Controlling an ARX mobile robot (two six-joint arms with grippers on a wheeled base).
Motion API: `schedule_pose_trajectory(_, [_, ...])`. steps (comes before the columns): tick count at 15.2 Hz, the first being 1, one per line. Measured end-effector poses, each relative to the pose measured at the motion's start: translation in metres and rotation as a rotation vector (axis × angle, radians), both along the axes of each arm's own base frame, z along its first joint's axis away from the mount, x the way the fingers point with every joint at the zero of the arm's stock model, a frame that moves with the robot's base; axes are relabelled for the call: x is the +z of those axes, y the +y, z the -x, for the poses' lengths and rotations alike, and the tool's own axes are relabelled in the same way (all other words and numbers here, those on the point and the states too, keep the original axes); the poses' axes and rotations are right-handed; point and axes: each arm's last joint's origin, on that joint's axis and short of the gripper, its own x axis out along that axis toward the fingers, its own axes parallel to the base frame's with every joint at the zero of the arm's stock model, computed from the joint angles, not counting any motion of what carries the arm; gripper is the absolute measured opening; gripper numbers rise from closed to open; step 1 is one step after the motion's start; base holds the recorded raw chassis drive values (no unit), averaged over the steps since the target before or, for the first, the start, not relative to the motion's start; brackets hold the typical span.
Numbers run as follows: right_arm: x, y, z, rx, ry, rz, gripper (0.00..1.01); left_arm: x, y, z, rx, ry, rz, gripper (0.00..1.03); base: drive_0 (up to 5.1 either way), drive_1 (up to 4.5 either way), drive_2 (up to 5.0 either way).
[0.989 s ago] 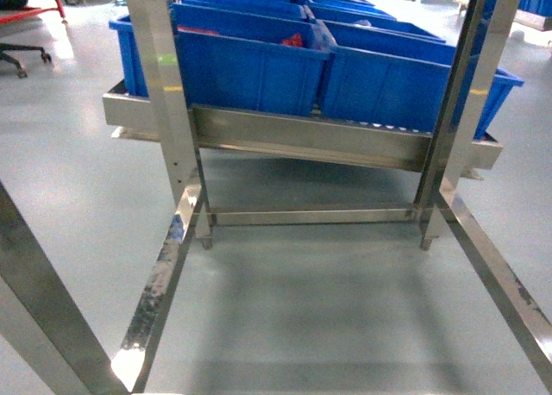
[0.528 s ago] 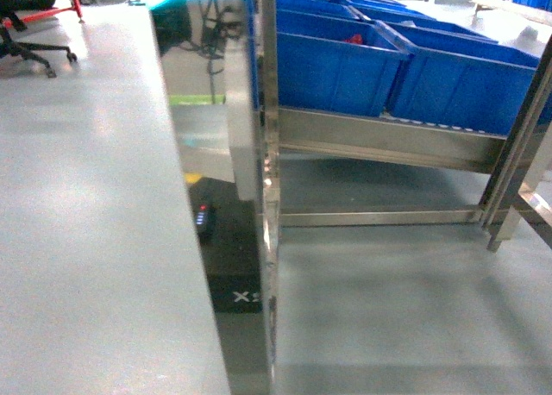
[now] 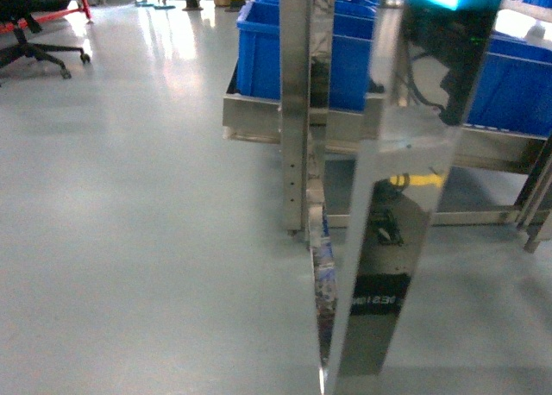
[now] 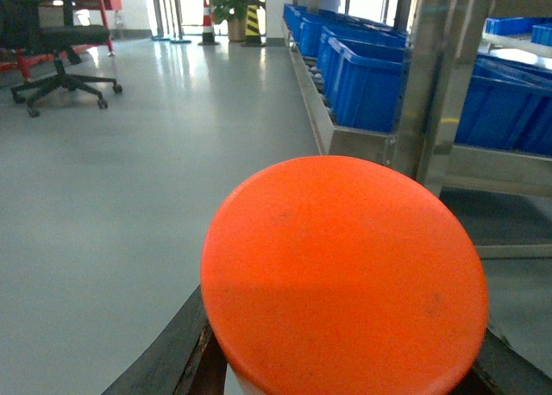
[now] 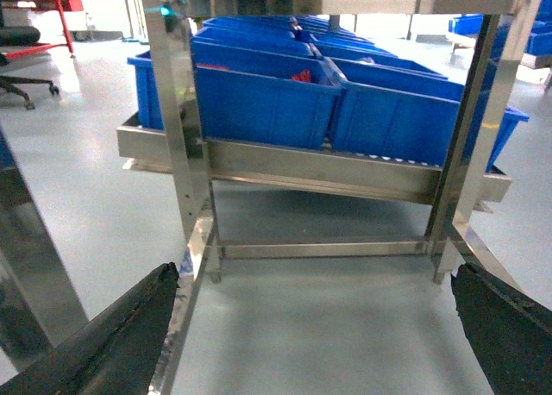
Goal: Pick capacitor and pack into box
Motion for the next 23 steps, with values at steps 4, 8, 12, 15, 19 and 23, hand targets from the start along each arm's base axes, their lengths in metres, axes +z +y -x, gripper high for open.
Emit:
schedule_pose_trajectory(4, [0.0003, 0.0000, 0.0000, 0.001, -0.003, 0.000, 0.98, 0.0000, 0.0000, 0.0000, -0.001, 0.000, 0.000, 0.45, -4.8, 2.52, 2.5])
schedule_pose_trajectory(8, [0.0004, 0.0000, 0.0000, 0.000, -0.004, 0.000, 0.98, 0.0002, 0.0000, 0.0000, -0.001, -0.002, 0.000, 0.45, -4.9, 2.47, 2.5])
schedule_pose_trajectory(12, [0.0003, 0.0000, 0.0000, 0.000, -0.003, 0.000, 0.98, 0.0000, 0.0001, 0.0000, 0.002, 0.000, 0.000, 0.45, -4.9, 2.42, 2.4])
schedule_pose_trajectory(15, [0.0004, 0.0000, 0.0000, 0.000, -0.004, 0.000, 0.98, 0.0001, 0.0000, 0.0000, 0.000, -0.001, 0.000, 0.45, -5.0, 2.41, 2.4])
schedule_pose_trajectory(19, [0.0000, 0.0000, 0.0000, -0.001, 0.000, 0.000, 0.98, 0.0000, 0.0000, 0.0000, 0.000, 0.000, 0.000, 0.45, -5.0, 2.38, 2.4])
schedule_pose_trajectory(23, [0.0000, 0.0000, 0.0000, 0.000, 0.000, 0.000, 0.98, 0.0000, 0.0000, 0.0000, -0.001, 0.000, 0.000, 0.45, -5.0, 2.39, 2.4])
